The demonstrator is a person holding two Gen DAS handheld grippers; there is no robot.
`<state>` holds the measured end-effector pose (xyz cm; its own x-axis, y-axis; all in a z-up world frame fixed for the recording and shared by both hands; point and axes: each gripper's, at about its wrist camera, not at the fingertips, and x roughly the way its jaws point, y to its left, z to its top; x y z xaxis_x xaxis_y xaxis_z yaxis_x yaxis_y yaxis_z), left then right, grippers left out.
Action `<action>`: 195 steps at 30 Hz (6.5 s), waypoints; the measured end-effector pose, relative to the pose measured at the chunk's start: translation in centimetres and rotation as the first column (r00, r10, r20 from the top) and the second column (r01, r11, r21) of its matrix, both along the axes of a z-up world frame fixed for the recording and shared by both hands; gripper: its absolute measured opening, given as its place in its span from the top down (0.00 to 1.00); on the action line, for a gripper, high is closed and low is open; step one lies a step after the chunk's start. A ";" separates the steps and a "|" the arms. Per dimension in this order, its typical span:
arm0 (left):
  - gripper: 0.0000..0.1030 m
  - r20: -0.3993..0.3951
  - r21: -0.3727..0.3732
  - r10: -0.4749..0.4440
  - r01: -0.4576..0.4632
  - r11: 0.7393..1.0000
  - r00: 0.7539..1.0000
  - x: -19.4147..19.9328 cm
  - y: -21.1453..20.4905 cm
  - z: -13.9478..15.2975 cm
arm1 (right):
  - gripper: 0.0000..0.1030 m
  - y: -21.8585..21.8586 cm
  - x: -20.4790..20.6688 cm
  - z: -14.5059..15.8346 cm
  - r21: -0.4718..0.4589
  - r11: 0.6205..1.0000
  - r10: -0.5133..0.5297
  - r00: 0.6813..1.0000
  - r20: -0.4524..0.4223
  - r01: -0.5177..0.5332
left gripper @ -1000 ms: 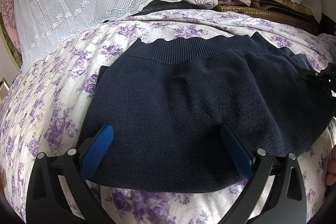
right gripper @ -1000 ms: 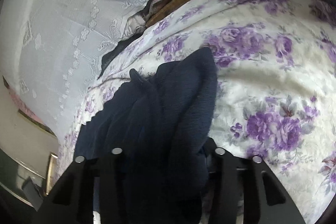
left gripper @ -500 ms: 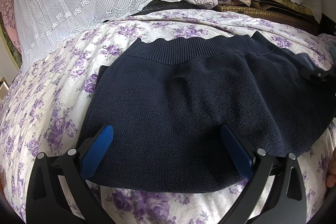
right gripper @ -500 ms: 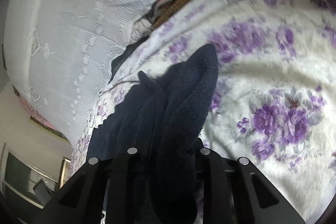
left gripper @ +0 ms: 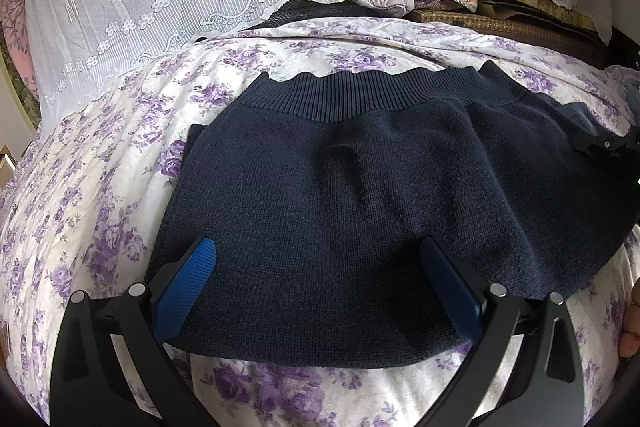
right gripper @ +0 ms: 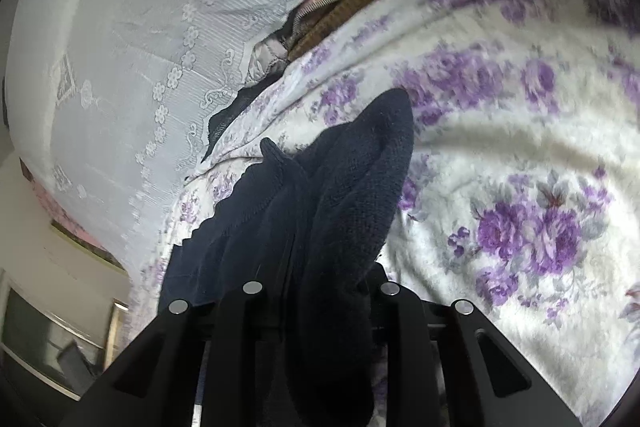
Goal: Fold small clothes
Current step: 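Close the right tool on the folded navy bundle's edge, then lift the navy bundle off the bed with the right tool, then grasp the navy bundle with the left tool while the right tool holds it, then carry the navy bundle with both tools toward the orange folded cloth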
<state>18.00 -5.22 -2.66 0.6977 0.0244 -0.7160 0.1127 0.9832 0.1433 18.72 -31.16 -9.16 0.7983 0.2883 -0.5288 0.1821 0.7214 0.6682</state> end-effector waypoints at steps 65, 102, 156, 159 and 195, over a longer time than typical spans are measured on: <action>0.04 -0.070 -0.132 0.114 -0.122 0.984 0.991 3.4 14.1 0.6 | 0.78 15.4 1.1 10.8 -0.368 0.928 0.090 0.993 0.080 -0.054; 0.04 -0.243 -0.725 -0.278 0.017 0.689 0.929 10.1 13.3 1.9 | 0.79 22.3 2.1 11.0 -0.245 0.940 0.266 0.959 0.102 -0.235; 0.06 -0.025 -0.981 -0.480 0.071 0.181 0.877 12.5 18.4 1.5 | 0.82 31.0 3.6 7.9 -0.302 0.832 0.485 0.874 -0.008 -0.465; 0.07 -0.128 -0.970 -0.490 -0.006 0.244 0.862 13.2 18.4 -1.0 | 0.81 31.7 3.7 5.6 -0.331 0.812 0.492 0.869 -0.054 -0.480; 0.05 -0.208 -0.354 -0.218 0.135 0.926 0.953 2.4 12.4 0.6 | 0.97 21.4 -0.8 6.1 -0.317 0.853 0.441 0.897 0.014 -0.414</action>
